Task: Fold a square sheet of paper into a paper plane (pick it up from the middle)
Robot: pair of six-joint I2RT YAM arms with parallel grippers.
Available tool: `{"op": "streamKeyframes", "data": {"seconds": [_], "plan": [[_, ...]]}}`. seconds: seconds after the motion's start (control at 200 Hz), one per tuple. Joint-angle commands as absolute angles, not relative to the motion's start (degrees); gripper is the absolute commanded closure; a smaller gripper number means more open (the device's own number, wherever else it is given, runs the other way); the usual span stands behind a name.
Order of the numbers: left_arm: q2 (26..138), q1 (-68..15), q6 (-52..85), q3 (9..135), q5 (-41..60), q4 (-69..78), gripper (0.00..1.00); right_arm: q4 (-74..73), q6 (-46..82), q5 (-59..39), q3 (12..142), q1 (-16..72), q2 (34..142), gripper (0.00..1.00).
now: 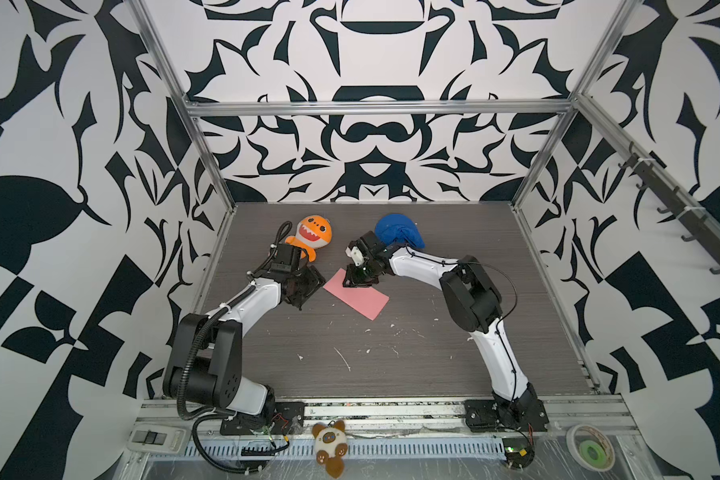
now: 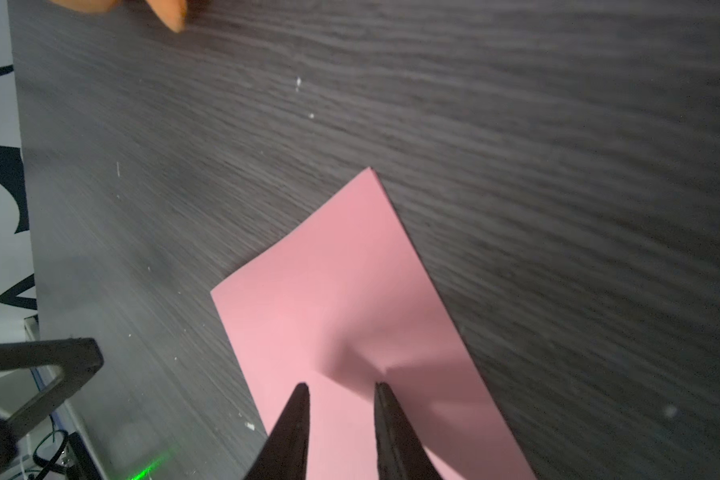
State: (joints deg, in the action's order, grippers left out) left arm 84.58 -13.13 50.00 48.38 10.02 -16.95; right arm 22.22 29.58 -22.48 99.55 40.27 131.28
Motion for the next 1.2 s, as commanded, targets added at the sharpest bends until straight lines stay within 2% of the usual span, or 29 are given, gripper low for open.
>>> {"op": "streamKeyframes", "data": {"seconds": [0.0,0.12,0.36,0.505,0.685,0.81,0.935,1.055,1.195], "plan": [[84.24,-13.01,50.70,47.19,11.24,-16.37,0.26,24.24,30.68,-18.61,97.22,39.60,128.18,0.69],[84.63,-13.51,50.23,47.50,12.97,-15.91,0.25,23.97,34.85,-15.81,92.62,38.50,125.50,0.68],[86.25,-19.32,53.30,47.77,15.08,-11.30,0.20,16.10,50.80,-6.59,73.05,36.66,112.35,0.69],[88.80,-24.68,58.04,48.21,17.48,-4.24,0.17,8.91,55.55,-9.75,65.52,36.25,105.69,0.68],[92.96,-30.72,63.79,50.03,19.41,4.13,0.20,4.54,50.85,-19.17,60.06,31.16,98.53,0.65],[96.37,-32.94,65.70,52.00,20.09,6.24,0.26,7.06,45.00,-23.83,53.93,25.99,92.91,0.55],[99.83,-34.00,66.71,53.30,20.41,6.79,0.30,16.48,36.31,-23.63,52.10,22.13,89.61,0.44],[101.79,-34.10,67.32,54.05,19.92,5.71,0.31,22.50,31.67,-22.07,52.22,21.82,88.52,0.39],[103.30,-34.10,67.15,55.31,18.47,2.40,0.33,23.79,30.94,-22.49,51.70,21.80,89.41,0.39]]}}
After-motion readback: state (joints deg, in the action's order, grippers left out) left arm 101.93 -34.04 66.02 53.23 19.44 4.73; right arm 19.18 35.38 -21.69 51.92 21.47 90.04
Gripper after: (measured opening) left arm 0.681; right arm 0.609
